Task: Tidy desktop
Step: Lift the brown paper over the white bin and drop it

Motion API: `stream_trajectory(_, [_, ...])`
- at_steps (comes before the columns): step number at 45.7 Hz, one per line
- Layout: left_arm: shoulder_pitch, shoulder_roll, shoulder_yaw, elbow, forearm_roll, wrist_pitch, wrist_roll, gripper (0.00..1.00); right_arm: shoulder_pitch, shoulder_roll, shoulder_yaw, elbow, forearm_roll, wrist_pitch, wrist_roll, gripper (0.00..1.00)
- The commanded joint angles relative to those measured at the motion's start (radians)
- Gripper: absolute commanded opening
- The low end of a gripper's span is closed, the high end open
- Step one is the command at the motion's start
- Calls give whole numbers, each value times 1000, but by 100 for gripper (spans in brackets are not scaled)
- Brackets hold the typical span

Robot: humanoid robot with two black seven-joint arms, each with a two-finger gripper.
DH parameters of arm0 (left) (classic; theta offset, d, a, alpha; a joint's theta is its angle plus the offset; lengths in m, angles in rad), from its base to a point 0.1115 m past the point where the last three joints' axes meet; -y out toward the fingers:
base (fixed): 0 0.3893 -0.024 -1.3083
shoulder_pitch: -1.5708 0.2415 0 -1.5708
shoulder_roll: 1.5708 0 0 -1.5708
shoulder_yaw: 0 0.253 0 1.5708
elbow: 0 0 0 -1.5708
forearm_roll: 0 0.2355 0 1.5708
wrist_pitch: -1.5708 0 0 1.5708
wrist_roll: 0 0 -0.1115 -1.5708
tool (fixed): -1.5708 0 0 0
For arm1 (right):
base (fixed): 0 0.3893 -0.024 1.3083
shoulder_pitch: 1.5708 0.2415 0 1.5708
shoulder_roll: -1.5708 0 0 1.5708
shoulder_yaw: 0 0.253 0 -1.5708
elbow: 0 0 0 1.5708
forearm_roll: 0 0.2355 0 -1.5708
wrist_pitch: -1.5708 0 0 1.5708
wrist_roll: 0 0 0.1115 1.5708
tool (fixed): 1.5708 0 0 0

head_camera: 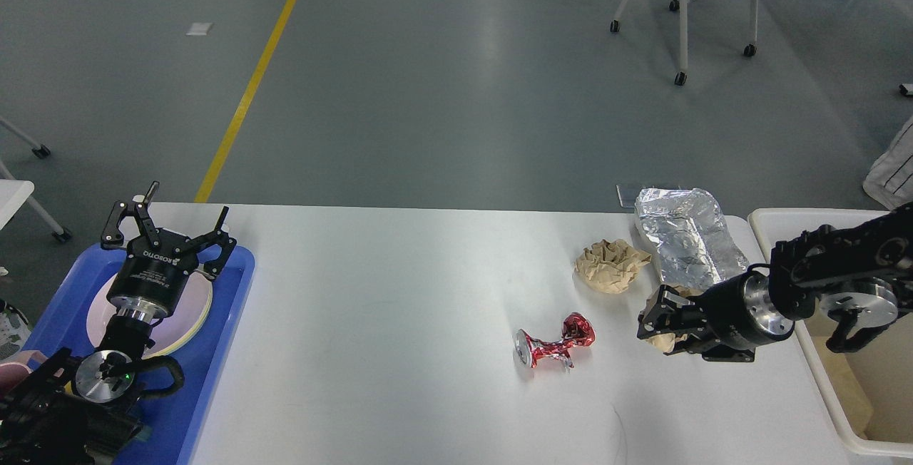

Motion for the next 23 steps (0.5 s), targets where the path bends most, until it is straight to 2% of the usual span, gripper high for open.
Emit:
stream_trajectory(1, [0, 1, 0, 0, -1, 0, -1, 98, 142, -24, -34, 13, -16, 0, 0, 0])
stream_trajectory(11, [0, 1, 0, 0, -1, 0, -1, 98, 357, 29, -71, 24, -16, 0, -2, 0])
stream_trajectory(23, [0, 1, 0, 0, -1, 0, -1, 98, 419, 94, -82, 21, -16, 0, -3, 0])
